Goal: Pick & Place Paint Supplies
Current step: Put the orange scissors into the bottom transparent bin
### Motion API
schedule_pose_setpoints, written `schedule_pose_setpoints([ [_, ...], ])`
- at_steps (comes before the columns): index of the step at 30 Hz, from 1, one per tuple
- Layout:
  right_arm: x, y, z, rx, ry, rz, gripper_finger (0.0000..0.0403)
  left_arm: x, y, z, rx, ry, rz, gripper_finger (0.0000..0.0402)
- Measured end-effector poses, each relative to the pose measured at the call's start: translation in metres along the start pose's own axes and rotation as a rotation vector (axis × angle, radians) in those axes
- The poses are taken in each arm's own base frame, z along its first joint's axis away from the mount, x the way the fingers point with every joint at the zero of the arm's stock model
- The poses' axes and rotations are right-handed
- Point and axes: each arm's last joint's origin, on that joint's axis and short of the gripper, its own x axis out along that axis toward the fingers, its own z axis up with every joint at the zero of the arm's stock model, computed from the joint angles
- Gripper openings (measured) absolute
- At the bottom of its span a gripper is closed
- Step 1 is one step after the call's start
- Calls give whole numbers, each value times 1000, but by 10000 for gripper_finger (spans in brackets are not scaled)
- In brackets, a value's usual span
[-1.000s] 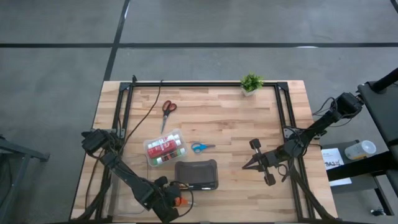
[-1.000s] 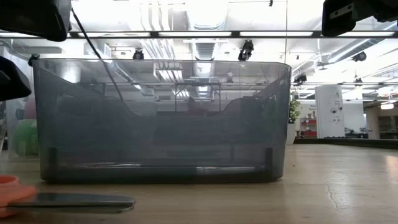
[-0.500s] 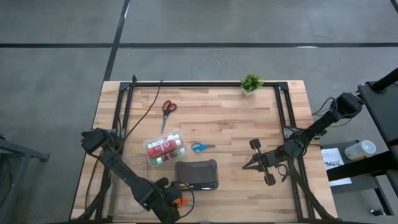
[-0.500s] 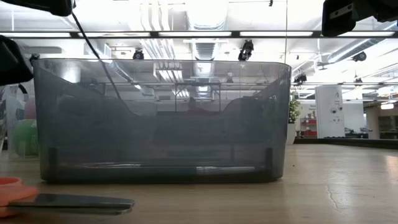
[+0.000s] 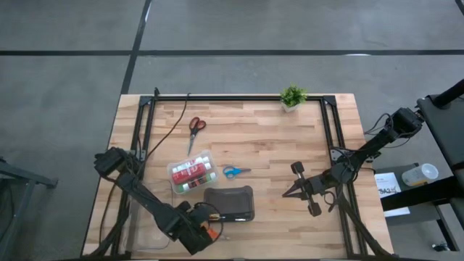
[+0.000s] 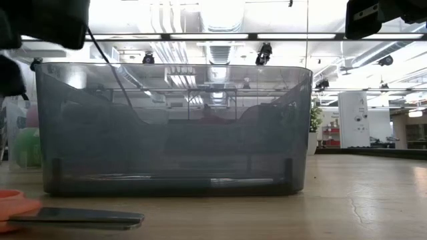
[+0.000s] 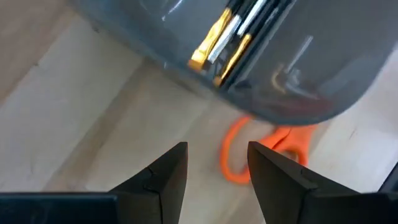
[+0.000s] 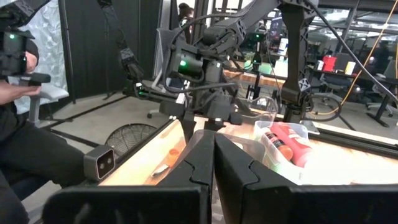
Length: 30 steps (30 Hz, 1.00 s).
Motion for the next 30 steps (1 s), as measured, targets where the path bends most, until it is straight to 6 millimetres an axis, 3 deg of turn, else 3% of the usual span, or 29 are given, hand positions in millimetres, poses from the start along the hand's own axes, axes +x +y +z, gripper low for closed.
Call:
schedule_pose_setpoints([
  [15, 0, 0, 0, 0, 0, 0, 8, 16, 13, -8, -25, 36, -33, 177],
  [30, 0, 0, 0, 0, 0, 1, 8, 12, 27, -1, 2, 208, 62, 177],
])
